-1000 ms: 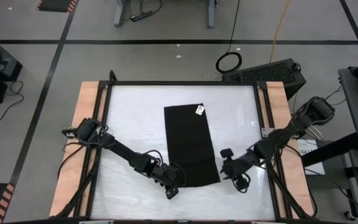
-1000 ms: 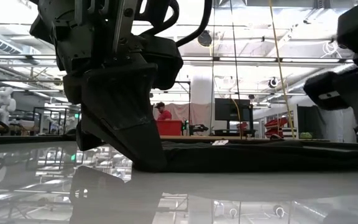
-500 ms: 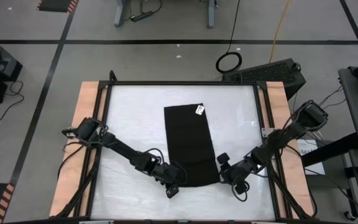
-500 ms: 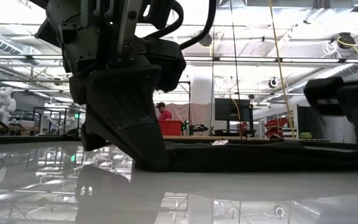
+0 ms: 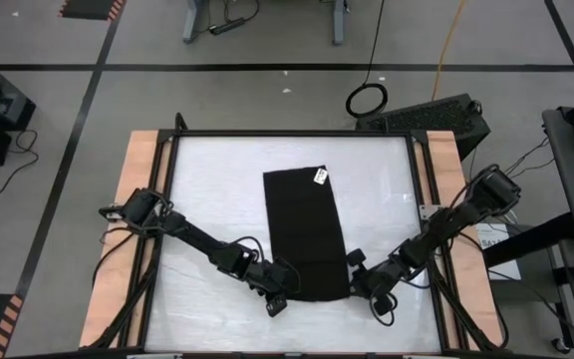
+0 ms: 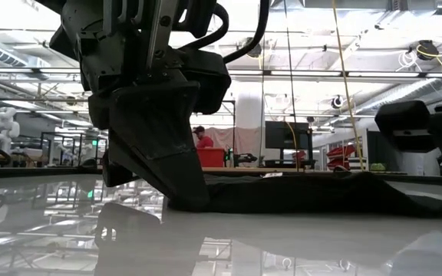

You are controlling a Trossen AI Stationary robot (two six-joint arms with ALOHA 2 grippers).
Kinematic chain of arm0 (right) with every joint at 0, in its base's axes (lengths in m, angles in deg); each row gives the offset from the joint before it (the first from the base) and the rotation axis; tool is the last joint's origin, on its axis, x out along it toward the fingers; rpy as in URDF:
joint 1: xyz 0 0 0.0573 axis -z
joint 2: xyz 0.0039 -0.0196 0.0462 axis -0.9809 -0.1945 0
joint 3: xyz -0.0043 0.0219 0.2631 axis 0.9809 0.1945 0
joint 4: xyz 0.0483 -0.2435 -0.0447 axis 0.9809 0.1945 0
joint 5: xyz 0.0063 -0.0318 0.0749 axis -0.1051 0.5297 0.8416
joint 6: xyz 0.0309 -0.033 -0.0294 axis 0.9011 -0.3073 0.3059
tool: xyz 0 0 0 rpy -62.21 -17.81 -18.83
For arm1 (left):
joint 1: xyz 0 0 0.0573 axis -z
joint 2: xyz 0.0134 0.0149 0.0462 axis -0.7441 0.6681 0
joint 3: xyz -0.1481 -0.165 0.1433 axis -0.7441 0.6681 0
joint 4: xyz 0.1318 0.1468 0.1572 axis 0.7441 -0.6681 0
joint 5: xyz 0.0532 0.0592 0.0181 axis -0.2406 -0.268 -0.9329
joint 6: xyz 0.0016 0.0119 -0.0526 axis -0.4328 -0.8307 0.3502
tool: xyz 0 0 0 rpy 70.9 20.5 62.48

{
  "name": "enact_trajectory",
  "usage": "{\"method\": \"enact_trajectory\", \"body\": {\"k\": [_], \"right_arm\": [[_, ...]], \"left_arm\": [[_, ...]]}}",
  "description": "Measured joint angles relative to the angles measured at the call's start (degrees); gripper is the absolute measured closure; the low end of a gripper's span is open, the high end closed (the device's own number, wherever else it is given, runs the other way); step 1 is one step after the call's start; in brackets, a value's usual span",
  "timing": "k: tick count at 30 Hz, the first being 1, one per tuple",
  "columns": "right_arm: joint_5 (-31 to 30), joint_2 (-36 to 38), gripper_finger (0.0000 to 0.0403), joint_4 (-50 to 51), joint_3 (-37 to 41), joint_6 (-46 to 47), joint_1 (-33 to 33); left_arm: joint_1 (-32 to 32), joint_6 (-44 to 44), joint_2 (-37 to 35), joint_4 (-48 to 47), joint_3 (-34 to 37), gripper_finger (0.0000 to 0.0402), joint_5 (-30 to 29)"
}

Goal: Roll towel into tight, uniform cylinder
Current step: Roll the black towel

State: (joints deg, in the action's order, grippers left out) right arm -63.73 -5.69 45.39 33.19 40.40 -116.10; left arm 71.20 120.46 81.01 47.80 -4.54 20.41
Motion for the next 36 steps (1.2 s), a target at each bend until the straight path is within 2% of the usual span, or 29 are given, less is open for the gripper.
{"method": "enact_trajectory", "body": {"k": [3, 5, 12, 19, 24, 32, 36], "right_arm": [[0.3, -0.8, 0.0375, -0.2, -0.1, 3.4, 0.0], [0.4, -0.8, 0.0395, -0.3, -0.1, 5.8, 0.1], [4.5, 2.1, 0.0401, 0.4, 0.2, 14.8, 0.4], [8.8, 2.3, 0.04, -0.2, 0.2, 17.2, 0.2], [7.9, 2.3, 0.0359, -1.1, 0.2, 14.4, -0.9], [3.6, 2.3, 0.0229, -3.0, 0.3, 10.7, -3.0], [0.1, 2.3, 0.0209, -3.8, 0.4, 10.7, -3.9]], "left_arm": [[0.0, 0.1, 0.0, 0.0, 0.0, 0.04, 0.1], [0.0, 0.3, 0.0, -0.1, 0.0, 0.04, 0.2], [0.6, 0.3, -0.9, -2.4, 0.0, 0.04, 1.4], [0.6, 0.1, -1.3, -3.1, 0.0, 0.04, 1.4], [0.6, 0.1, -1.3, -3.0, 0.0, 0.04, 1.5], [0.6, 0.5, -1.4, -3.0, 0.0, 0.04, 1.4], [0.6, 0.5, -1.4, -2.8, 0.0, 0.04, 1.2]]}}
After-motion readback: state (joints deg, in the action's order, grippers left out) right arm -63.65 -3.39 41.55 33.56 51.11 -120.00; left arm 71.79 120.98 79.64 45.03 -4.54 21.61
